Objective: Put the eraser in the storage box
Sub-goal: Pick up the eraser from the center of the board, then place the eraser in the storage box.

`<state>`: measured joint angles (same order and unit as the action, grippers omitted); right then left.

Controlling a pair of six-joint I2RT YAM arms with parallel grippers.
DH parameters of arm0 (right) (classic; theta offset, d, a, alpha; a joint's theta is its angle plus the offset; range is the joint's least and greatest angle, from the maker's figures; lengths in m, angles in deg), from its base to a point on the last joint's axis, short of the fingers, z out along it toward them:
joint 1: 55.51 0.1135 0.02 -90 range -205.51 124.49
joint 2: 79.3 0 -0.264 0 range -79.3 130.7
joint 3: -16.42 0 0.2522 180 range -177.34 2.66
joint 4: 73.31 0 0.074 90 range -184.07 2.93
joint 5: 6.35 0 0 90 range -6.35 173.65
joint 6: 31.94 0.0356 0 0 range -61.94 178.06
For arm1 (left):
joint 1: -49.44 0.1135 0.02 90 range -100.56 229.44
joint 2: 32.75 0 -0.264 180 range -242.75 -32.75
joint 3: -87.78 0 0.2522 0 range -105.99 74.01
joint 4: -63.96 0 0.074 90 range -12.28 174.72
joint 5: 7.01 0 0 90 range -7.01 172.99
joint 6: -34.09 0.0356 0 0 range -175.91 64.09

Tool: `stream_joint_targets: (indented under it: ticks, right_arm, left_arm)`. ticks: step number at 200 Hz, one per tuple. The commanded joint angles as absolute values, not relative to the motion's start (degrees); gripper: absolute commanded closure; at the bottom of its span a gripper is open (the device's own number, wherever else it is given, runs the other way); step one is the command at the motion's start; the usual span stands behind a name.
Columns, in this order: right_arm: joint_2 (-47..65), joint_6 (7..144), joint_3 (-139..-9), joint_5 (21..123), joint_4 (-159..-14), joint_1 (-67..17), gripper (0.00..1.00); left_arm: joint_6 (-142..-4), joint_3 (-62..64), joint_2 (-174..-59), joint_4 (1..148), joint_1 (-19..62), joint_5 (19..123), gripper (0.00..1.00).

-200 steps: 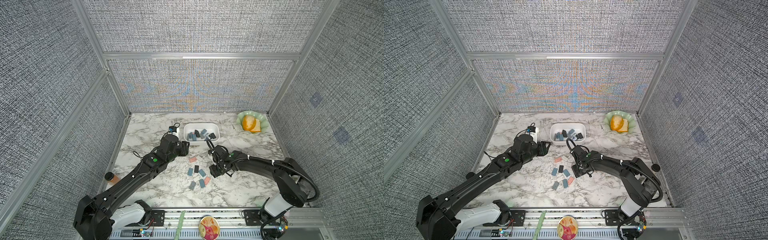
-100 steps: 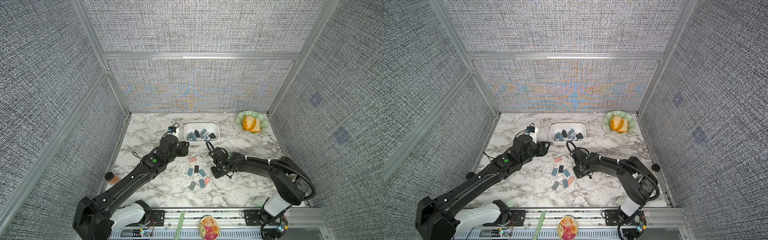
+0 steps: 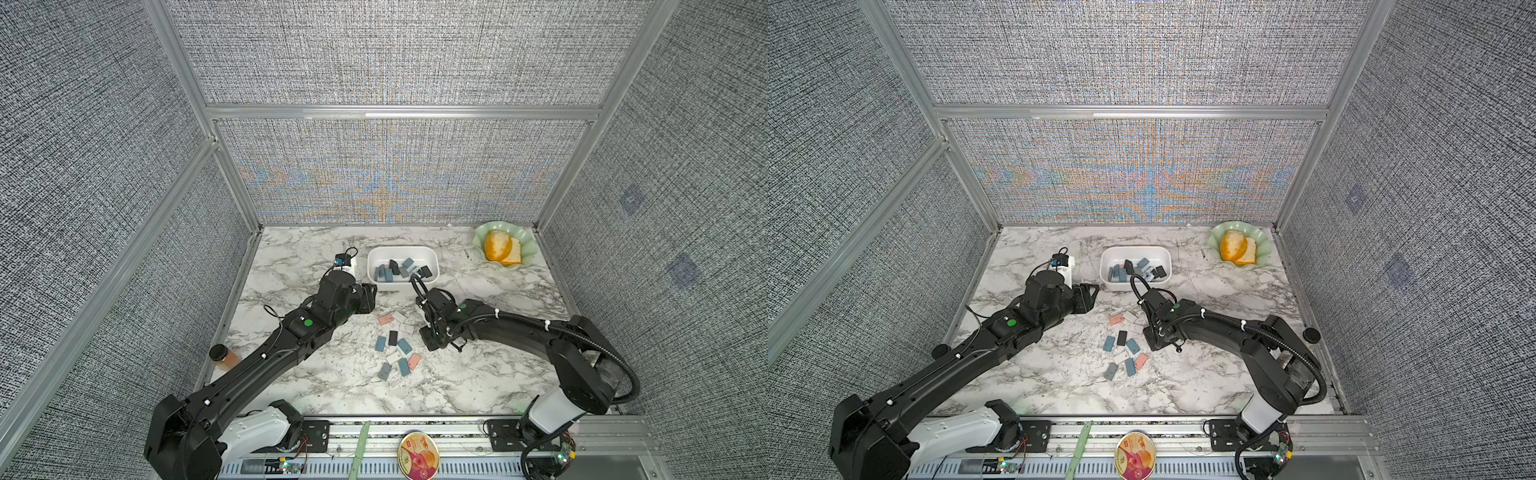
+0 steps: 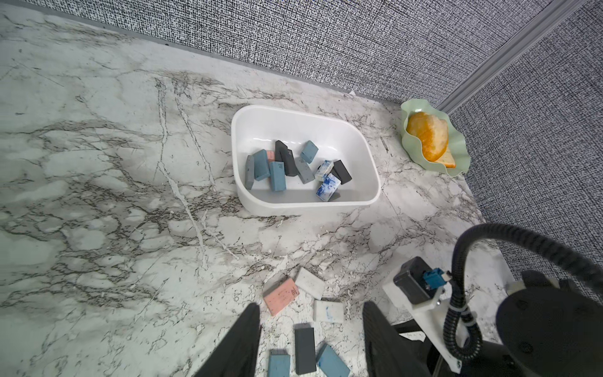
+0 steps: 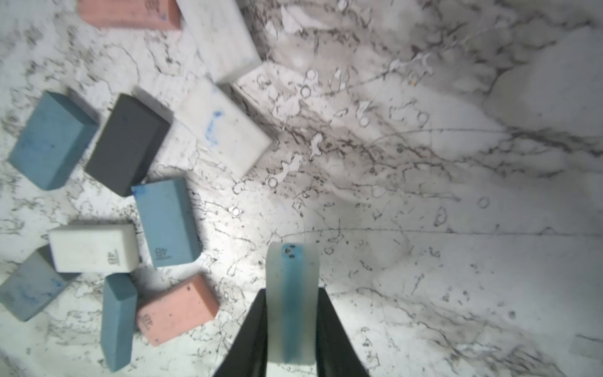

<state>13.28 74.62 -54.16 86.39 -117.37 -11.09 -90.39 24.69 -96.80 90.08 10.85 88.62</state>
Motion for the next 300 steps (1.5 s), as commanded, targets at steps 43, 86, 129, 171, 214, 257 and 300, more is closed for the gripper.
stream_joint_targets:
  ticks: [43,86,129,171,214,257,300]
  right_arm:
    - [14.0,70.6,-64.0,86.1,-123.5,-15.6,0.76]
    - [19.3,67.3,-76.0,84.8,-126.3,-19.9,0.76]
    - [27.4,66.4,-88.1,84.2,-127.8,-22.7,0.75]
    - [36.3,66.8,-98.7,83.4,-128.5,-24.2,0.75]
    - [44.6,66.5,-107.8,84.0,-130.4,-25.5,0.75]
    - [50.2,66.8,-112.1,84.9,-131.2,-26.0,0.73]
    - [52.7,67.2,-113.0,85.9,-130.9,-26.1,0.7]
  left_arm:
    - [-90.1,25.9,-95.6,90.5,10.9,89.8,0.47]
    - [-90.3,26.8,-95.0,91.1,10.9,90.5,0.47]
    - [-90.7,28.1,-94.1,91.7,10.9,91.0,0.47]
    - [-91.8,29.8,-93.7,91.1,10.9,90.3,0.47]
    - [-92.3,30.4,-93.4,91.0,10.9,90.2,0.47]
    - [-92.4,30.7,-93.4,91.4,10.9,90.5,0.47]
    - [-92.5,30.7,-93.8,91.7,10.8,90.4,0.47]
